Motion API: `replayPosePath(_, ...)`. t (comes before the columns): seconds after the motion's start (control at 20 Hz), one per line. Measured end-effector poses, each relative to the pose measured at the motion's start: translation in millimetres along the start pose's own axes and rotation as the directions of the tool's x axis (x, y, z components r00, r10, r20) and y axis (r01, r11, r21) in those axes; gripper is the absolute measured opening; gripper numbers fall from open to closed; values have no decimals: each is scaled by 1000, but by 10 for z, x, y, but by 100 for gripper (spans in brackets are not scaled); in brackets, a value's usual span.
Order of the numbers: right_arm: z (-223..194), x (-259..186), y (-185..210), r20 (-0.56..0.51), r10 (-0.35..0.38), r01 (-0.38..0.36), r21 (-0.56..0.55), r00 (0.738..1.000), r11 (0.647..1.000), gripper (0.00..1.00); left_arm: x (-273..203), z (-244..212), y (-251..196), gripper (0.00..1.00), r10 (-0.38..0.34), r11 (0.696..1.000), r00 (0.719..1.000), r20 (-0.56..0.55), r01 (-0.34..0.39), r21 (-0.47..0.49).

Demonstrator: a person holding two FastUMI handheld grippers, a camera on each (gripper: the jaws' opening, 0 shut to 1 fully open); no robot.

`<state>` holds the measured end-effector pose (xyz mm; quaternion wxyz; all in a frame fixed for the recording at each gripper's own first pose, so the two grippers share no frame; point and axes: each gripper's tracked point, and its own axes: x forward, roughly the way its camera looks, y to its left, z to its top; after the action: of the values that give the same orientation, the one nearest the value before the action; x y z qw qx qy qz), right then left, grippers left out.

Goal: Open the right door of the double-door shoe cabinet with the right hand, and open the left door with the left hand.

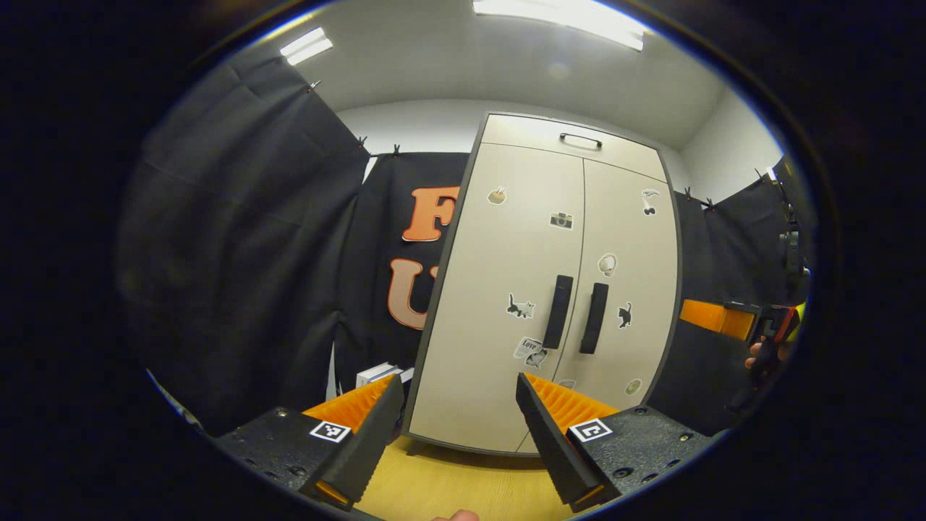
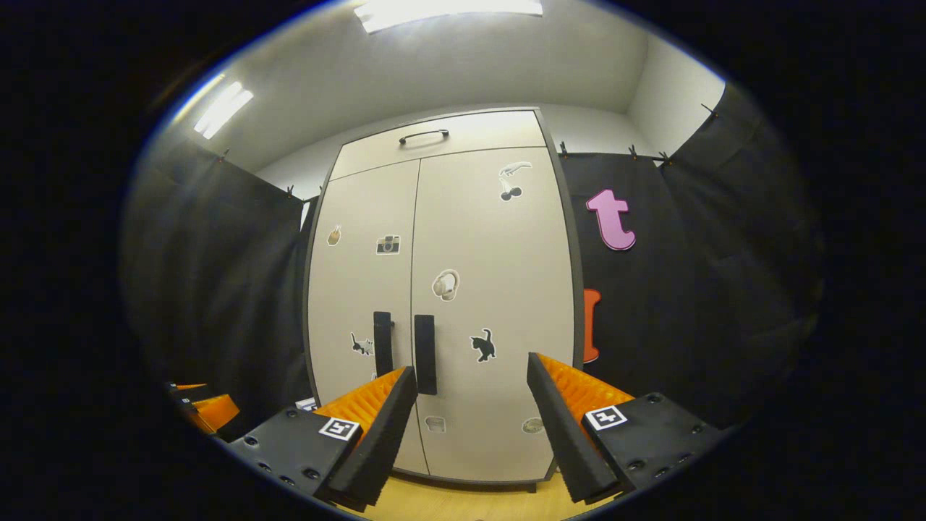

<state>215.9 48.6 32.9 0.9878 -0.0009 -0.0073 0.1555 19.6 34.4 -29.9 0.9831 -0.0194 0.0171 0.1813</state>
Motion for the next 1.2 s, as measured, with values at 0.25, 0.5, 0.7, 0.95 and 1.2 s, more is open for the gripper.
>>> replayPosePath(0.25,-171,502,288,-31,15,-15,-3,999,1000,97,265,-102,105,95,-19,1000,1000,1,19,7)
replayPosePath(0.5,-327,1105,457,-58,-45,45,-7,997,999,98,591,-82,227,95,-94,994,996,4,94,64)
replayPosePath(0.7,-429,1486,461,-86,-103,104,13,991,994,98,797,-137,356,95,-144,988,989,-24,145,59)
replayPosePath(0.95,-616,1702,349,-130,-167,168,-2,977,986,93,946,-179,509,95,-137,989,990,-23,138,57)
replayPosePath(1.2,-775,1783,310,-164,-208,210,-3,964,978,88,1007,-134,482,95,-150,986,989,3,150,75)
